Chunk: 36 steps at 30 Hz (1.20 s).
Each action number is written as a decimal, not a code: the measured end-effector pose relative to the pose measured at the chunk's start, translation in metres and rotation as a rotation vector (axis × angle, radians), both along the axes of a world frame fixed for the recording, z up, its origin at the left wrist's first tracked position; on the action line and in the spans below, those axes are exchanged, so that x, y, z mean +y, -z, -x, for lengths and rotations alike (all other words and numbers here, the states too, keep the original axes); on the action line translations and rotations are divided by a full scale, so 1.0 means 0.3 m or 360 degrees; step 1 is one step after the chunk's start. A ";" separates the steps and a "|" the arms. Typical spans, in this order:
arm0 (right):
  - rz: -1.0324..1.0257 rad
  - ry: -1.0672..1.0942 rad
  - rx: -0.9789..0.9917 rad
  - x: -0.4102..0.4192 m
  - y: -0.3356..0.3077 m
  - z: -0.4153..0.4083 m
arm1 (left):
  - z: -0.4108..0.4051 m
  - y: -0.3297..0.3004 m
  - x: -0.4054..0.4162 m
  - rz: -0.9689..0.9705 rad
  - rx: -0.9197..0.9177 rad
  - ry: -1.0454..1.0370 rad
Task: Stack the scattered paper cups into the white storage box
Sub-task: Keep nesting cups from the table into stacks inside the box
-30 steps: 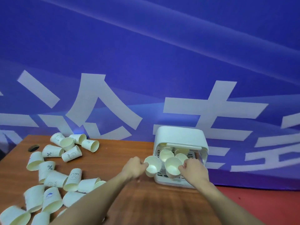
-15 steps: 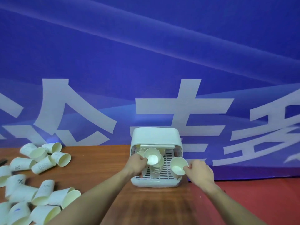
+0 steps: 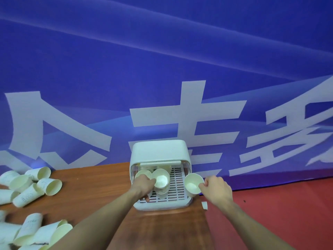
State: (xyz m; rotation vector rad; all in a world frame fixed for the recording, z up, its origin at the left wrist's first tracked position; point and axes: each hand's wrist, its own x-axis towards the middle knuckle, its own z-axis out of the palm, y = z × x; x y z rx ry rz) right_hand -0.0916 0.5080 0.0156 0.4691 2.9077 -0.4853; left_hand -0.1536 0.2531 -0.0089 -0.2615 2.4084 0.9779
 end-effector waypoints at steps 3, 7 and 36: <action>0.0011 -0.0026 -0.0004 -0.015 -0.001 0.016 | 0.006 0.021 0.002 0.0015 -0.0017 0.0012; 0.0046 -0.0074 0.0033 -0.047 -0.012 0.044 | 0.007 0.021 -0.005 0.0023 -0.0021 0.0025; -0.0253 -0.0541 0.0254 -0.300 0.008 0.175 | -0.013 -0.005 -0.347 0.0995 0.0392 0.0476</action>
